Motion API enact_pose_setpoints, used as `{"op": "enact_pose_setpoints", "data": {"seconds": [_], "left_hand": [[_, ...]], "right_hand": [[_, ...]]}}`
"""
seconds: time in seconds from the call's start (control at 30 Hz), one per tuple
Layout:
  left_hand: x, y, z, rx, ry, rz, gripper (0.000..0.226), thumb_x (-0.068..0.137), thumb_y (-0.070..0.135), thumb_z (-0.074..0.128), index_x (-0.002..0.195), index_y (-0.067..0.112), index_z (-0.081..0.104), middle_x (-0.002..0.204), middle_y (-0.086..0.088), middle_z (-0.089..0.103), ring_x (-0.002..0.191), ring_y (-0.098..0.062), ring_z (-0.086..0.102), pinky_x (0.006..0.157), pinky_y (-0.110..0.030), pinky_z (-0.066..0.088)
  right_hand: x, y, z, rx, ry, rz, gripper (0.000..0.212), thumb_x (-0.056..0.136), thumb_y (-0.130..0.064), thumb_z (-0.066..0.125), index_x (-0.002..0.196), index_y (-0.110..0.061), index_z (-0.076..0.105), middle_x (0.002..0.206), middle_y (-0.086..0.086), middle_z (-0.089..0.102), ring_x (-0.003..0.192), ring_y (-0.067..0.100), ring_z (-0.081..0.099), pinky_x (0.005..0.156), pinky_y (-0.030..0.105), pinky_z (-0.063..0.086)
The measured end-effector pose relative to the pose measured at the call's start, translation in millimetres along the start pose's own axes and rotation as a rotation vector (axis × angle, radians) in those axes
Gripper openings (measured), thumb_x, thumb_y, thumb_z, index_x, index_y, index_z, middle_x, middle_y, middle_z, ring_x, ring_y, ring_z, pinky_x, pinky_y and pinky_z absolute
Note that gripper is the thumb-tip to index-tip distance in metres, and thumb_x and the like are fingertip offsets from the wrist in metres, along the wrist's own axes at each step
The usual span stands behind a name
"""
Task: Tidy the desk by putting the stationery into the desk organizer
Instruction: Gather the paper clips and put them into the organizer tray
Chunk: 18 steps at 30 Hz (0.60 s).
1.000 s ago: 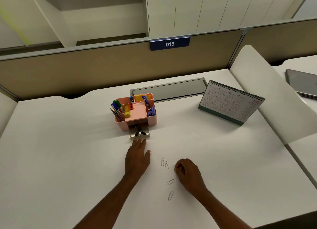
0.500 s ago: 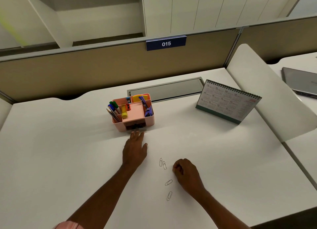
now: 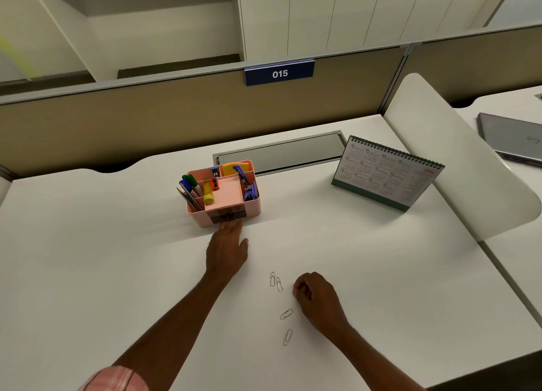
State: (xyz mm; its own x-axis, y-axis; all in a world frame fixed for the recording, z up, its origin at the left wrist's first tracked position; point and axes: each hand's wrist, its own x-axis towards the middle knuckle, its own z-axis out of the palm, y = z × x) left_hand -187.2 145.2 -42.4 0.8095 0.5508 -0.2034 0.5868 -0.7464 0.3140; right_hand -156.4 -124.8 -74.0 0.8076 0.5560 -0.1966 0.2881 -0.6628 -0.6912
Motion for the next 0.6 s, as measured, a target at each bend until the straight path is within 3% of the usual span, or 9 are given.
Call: {"op": "enact_pose_setpoints", "data": {"seconds": [0.17, 0.23, 0.3, 0.37, 0.47, 0.6], "left_hand": [[-3, 1, 3, -0.117, 0.066, -0.006, 0.060, 0.106, 0.034, 0.056, 0.161, 0.016, 0.037, 0.168, -0.003, 0.035, 0.157, -0.022, 0.030, 0.128, -0.040, 0.029], [-6, 6, 0, -0.414, 0.153, -0.144, 0.051, 0.104, 0.024, 0.063, 0.153, 0.015, 0.052, 0.157, -0.007, 0.052, 0.145, -0.026, 0.049, 0.120, -0.042, 0.043], [-2, 14, -11, -0.942, 0.205, -0.485, 0.043, 0.102, 0.011, 0.063, 0.143, 0.019, 0.062, 0.138, -0.009, 0.067, 0.124, -0.027, 0.065, 0.102, -0.042, 0.057], [5, 19, -24, -1.496, 0.155, -0.782, 0.040, 0.102, 0.004, 0.059, 0.137, 0.022, 0.063, 0.119, -0.009, 0.074, 0.108, -0.026, 0.071, 0.086, -0.038, 0.059], [11, 19, -33, -1.877, 0.088, -0.857, 0.036, 0.101, 0.006, 0.060, 0.135, 0.018, 0.063, 0.110, -0.008, 0.076, 0.097, -0.022, 0.072, 0.079, -0.033, 0.054], [10, 24, -32, -2.092, 0.009, -0.860, 0.036, 0.100, 0.011, 0.061, 0.135, 0.011, 0.064, 0.103, -0.005, 0.074, 0.091, -0.019, 0.069, 0.076, -0.029, 0.051]], "right_hand": [[1, 1, 1, 0.002, 0.004, -0.004, 0.015, 0.091, -0.019, 0.065, 0.084, -0.032, 0.060, 0.084, -0.012, 0.057, 0.077, 0.008, 0.056, 0.066, 0.017, 0.043], [1, 1, 1, 0.001, -0.002, -0.006, 0.014, 0.091, -0.020, 0.064, 0.084, -0.032, 0.060, 0.084, -0.012, 0.057, 0.077, 0.008, 0.056, 0.067, 0.019, 0.045], [1, 1, 1, -0.005, -0.001, -0.006, 0.014, 0.091, -0.020, 0.064, 0.085, -0.031, 0.060, 0.084, -0.012, 0.057, 0.077, 0.008, 0.056, 0.067, 0.021, 0.046], [1, 1, 1, -0.010, 0.008, -0.004, 0.013, 0.091, -0.020, 0.064, 0.085, -0.031, 0.060, 0.084, -0.012, 0.057, 0.077, 0.008, 0.056, 0.067, 0.021, 0.046], [1, 1, 1, -0.016, 0.006, -0.003, 0.013, 0.092, -0.021, 0.064, 0.085, -0.031, 0.059, 0.084, -0.012, 0.056, 0.077, 0.008, 0.055, 0.067, 0.022, 0.046], [1, 0, 2, -0.026, 0.006, -0.001, 0.013, 0.092, -0.021, 0.063, 0.085, -0.031, 0.059, 0.085, -0.012, 0.056, 0.077, 0.008, 0.056, 0.068, 0.023, 0.047]]}}
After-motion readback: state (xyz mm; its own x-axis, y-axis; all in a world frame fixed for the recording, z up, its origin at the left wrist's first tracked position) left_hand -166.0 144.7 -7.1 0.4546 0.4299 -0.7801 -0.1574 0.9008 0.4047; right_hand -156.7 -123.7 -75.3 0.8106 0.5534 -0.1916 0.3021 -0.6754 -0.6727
